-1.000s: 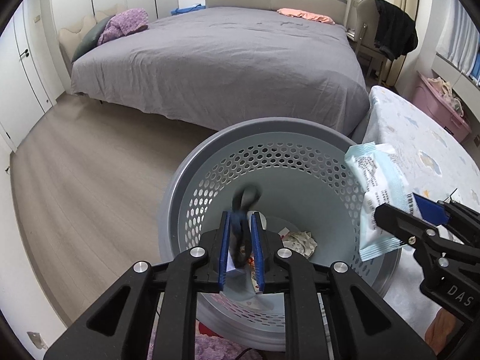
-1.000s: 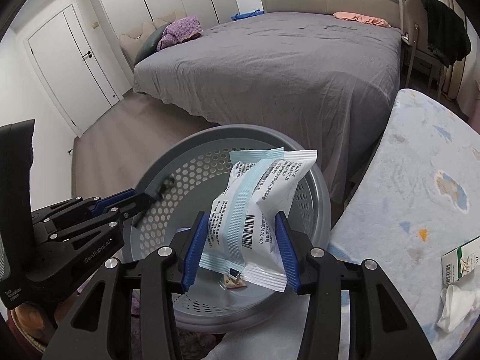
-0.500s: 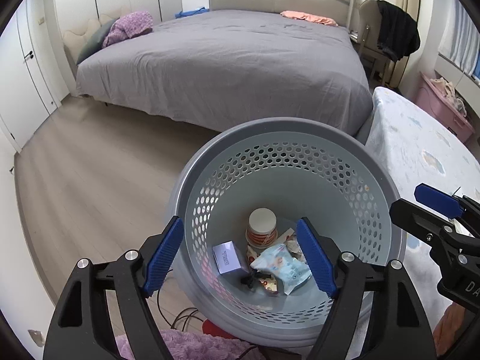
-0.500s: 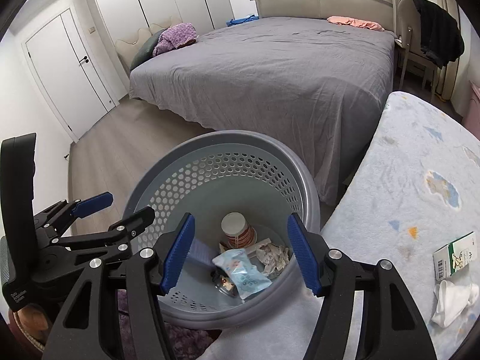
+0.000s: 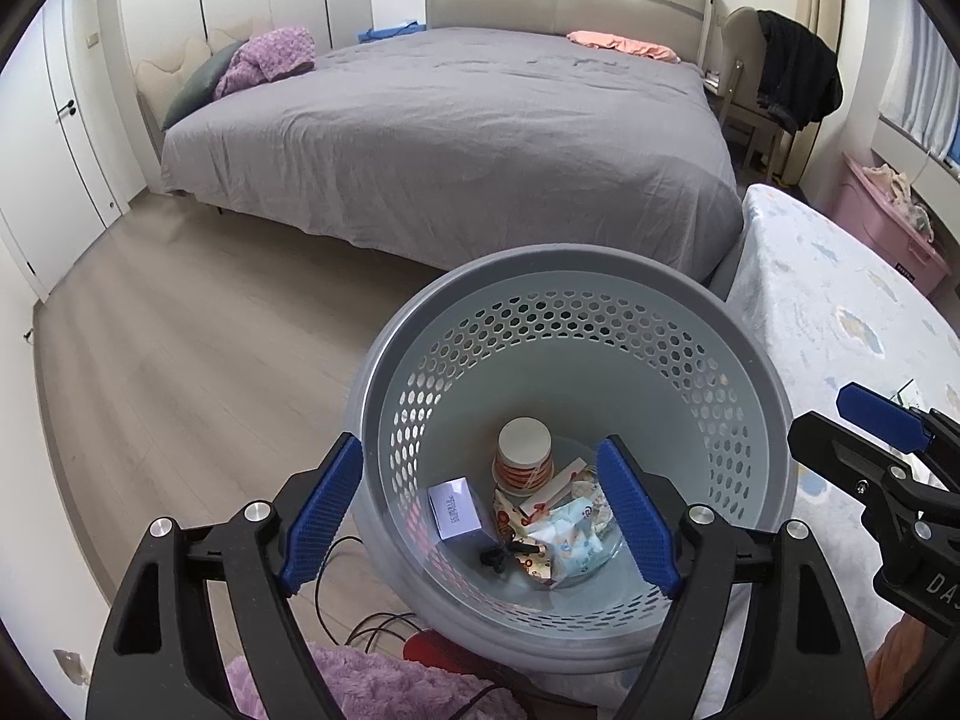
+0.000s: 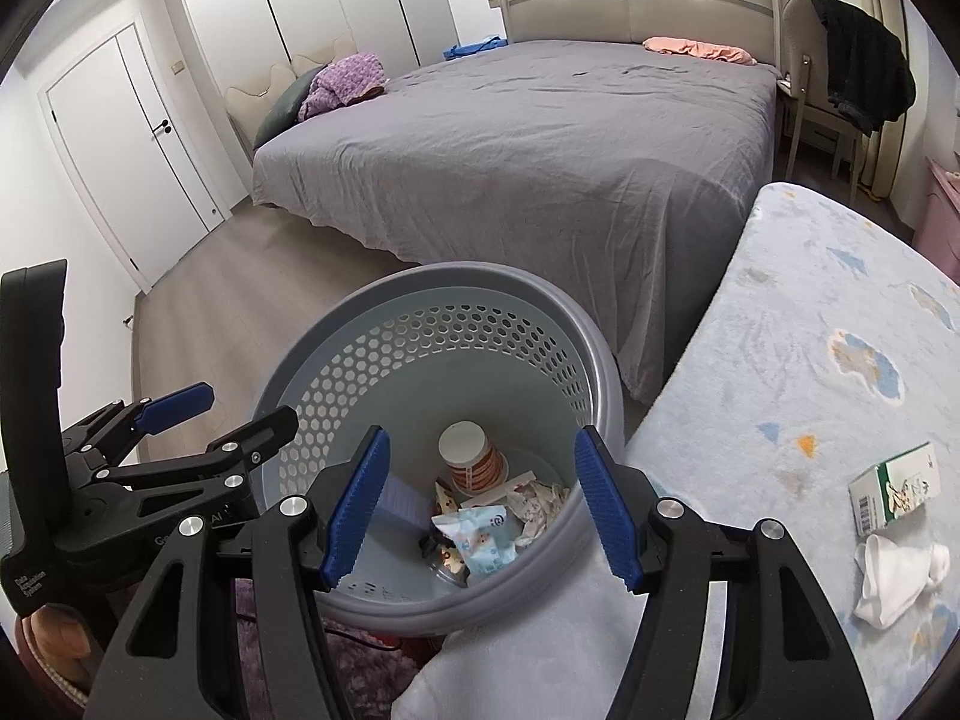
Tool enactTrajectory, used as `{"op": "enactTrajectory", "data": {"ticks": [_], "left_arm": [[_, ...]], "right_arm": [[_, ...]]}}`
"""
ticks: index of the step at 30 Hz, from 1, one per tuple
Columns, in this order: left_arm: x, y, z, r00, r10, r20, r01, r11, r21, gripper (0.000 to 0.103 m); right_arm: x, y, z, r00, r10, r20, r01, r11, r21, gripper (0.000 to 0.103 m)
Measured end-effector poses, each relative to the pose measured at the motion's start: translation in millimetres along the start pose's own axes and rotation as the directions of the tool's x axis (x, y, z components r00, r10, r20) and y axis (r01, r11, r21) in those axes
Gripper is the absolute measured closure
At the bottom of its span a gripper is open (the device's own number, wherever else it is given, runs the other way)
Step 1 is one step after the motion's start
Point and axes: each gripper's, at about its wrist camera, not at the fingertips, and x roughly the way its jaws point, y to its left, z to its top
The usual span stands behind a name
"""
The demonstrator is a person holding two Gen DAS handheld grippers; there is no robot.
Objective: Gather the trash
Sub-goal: 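Move both tools back over the table toward the box and cloth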
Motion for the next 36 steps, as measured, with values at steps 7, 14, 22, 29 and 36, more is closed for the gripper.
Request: {"op": "enactTrajectory", "data": {"ticks": [7,14,22,29,36], "left_arm": [[-15.9,-7.4,-1.5,1.0,-0.002,0.029,0.002,1.0,0.003,0.02],[-33.3,-28.4,-4.8,0.998,-0.036,0.058,0.035,0.999,0.032,0.018],[-47.1,-75.4,-10.8,0.991,-0.116,0.069,0.11,0.99,0.086,0.018],[-52.2,-122.7,-15.8,0.981,-0.186,0.06,0.176,0.974,0.14,0.017],[-52.5,-158.7,-19.6,0.975,-0.215,0.053,0.203,0.964,0.171,0.016]], "right_arm": [[-19.0,-8.6,-11.6,1.0,-0.019,0.016,0.018,0.999,0.031,0.04],[-47.7,-29.0,-32.0,0.997,-0.068,0.039,0.065,0.995,0.082,0.039],[-87.1,-69.9,-58.2,0.981,-0.185,0.065,0.173,0.973,0.154,0.038],[-118.7,-124.6,-89.3,0.95,-0.308,0.051,0.286,0.924,0.254,0.037],[-127.1,-163.1,-108.0,0.931,-0.365,0.02,0.336,0.878,0.341,0.037]]}}
